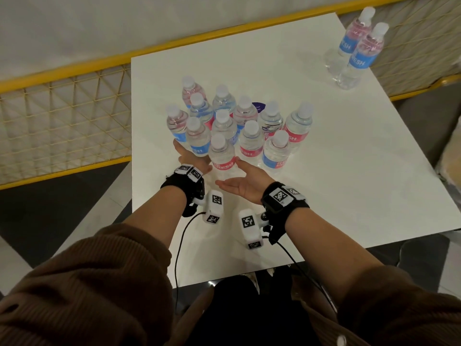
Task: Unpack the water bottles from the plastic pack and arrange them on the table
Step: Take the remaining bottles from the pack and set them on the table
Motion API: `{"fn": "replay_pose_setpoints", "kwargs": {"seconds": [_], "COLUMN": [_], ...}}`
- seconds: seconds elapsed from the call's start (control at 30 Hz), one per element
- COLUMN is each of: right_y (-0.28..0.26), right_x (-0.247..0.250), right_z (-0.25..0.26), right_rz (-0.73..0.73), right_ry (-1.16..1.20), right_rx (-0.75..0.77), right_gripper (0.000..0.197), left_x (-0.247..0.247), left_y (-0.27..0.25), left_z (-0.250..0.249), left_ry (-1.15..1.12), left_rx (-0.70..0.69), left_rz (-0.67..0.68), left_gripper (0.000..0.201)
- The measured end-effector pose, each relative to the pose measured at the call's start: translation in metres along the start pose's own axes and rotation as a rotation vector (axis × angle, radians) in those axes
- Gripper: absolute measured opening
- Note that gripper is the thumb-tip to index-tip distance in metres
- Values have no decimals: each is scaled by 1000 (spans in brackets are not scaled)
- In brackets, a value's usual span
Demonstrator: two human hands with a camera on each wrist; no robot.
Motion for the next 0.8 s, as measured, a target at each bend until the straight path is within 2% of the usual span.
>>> {"fn": "replay_pose_setpoints", "kwargs": {"seconds": [0.13,0.2,0.27,0.37,0.43,0.5,0.53,0.57,0.6,0.67,0.8], "right_y": [9,8,-3,-26,-43,-55,-58,-59,-59,-56,-41], "right_x": [-7,1,18,58,83,100,105,108,107,97,79], "right_z": [0,-1,-2,2,16,38,49,59,69,79,73], "right_rz": [-13,-56,-97,-178,-273,-368,-407,-436,-448,-422,-332], "right_ry": [-42,-71,-149,-363,-459,-475,-464,-468,-486,-571,-692], "right_rx": [-23,-24,-50,-147,-156,-78,-8,75,162,295,315], "right_gripper": [67,60,44,15,9,6,11,25,41,58,69], "left_x": [0,-3,-8,-21,-30,-34,-33,-32,-32,-33,-30], "left_y": [5,5,2,-11,-22,-26,-26,-25,-24,-24,-14], "left_z": [-12,-11,-6,2,5,5,2,-1,-3,-9,-15], "left_ry": [-13,-65,-119,-178,-41,-1,-29,-69,-103,-150,-215], "left_rx": [-69,-98,-132,-163,-180,-224,-243,-250,-255,-251,-269], "left_rz": [-5,10,19,98,195,200,171,137,109,94,68], "left_gripper": [108,105,106,122,132,146,153,158,159,157,158]}}
Point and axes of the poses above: each hand's wrist, its own y-axis towards the middle knuckle, its own x-axis out of the back of the hand, z = x × y, the point moved 5 cm from there along y, towards the middle knuckle, and after that the axes turned 2 degrees about z, right-handed, at the moved point
